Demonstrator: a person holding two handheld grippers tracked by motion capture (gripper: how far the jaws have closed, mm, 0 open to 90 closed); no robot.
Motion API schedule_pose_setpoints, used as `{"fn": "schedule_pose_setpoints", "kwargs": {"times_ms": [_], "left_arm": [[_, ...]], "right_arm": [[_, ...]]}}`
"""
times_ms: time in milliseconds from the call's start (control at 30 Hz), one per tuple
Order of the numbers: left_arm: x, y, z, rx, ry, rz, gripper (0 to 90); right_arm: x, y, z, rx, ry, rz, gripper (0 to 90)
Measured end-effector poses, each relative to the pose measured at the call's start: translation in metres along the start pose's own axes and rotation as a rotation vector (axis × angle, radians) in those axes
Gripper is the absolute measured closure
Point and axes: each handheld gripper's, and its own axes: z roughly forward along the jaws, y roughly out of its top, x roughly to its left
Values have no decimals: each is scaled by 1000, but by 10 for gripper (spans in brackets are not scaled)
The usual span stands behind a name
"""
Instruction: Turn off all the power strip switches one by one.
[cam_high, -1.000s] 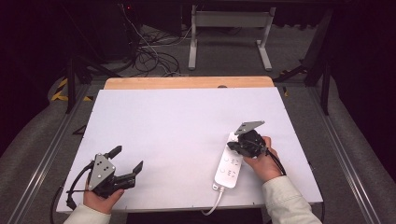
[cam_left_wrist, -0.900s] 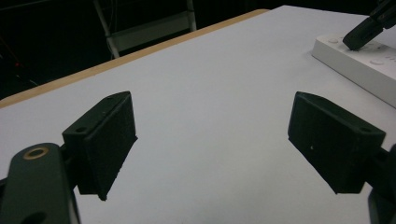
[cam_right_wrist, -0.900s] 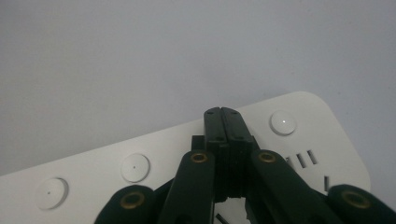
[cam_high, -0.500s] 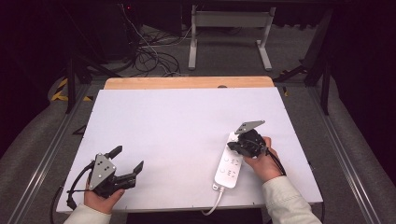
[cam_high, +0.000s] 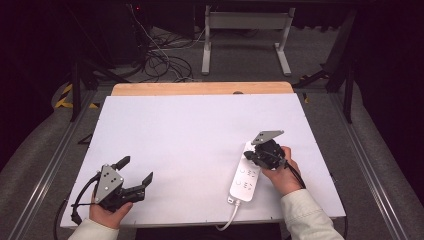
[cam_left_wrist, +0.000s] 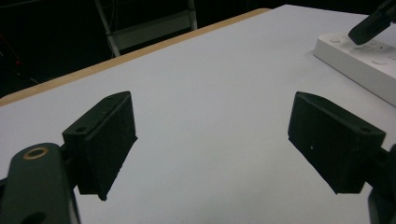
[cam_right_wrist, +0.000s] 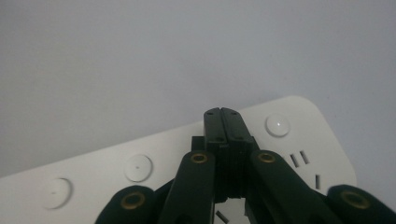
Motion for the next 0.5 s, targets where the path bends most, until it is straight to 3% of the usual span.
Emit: {"fn": "schedule_pose_setpoints", "kwargs": {"times_ms": [67, 133, 500], "left_arm": [[1, 0, 0, -1, -1, -1, 157], [1, 0, 0, 1, 1, 0, 157], [0, 0, 0, -1, 3, 1, 157]], "right_arm": [[1, 5, -15, -97, 24, 16, 900], [0, 8, -24, -132, 39, 25, 900], [2, 10, -25, -121, 9, -4, 900]]}}
